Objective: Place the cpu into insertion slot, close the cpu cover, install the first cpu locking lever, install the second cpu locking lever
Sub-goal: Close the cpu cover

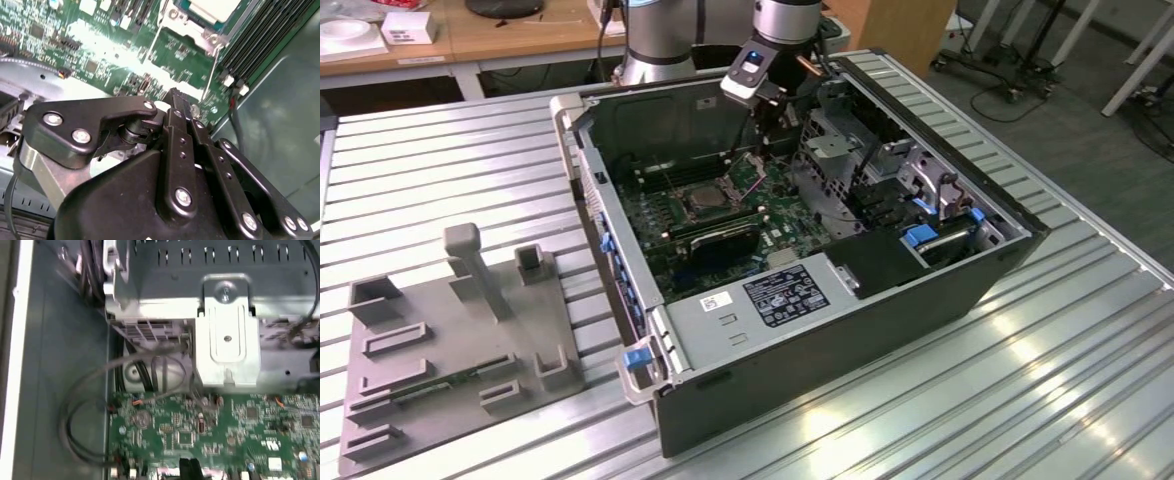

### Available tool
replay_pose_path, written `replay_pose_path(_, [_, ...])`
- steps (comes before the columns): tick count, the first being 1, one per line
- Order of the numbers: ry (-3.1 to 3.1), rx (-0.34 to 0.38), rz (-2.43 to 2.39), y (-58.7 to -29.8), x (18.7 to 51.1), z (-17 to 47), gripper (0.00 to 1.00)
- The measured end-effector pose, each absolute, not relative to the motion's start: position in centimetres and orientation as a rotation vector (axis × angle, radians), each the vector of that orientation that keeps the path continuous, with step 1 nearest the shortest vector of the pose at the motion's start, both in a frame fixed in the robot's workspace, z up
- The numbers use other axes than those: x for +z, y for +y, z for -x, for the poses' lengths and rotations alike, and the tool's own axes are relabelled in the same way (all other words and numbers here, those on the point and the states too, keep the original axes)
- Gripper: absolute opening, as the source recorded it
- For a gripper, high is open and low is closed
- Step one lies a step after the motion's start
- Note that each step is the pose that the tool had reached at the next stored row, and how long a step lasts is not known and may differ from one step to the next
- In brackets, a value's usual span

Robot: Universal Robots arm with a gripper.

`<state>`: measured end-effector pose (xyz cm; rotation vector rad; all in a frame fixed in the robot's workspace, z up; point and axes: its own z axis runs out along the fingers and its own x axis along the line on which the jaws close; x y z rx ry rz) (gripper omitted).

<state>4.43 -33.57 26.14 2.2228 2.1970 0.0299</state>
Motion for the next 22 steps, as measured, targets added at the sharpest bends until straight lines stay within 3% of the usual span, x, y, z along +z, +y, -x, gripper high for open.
replay_pose_path(22, [2.197, 0.030, -2.223, -33.6, 24.9, -5.5, 0.11])
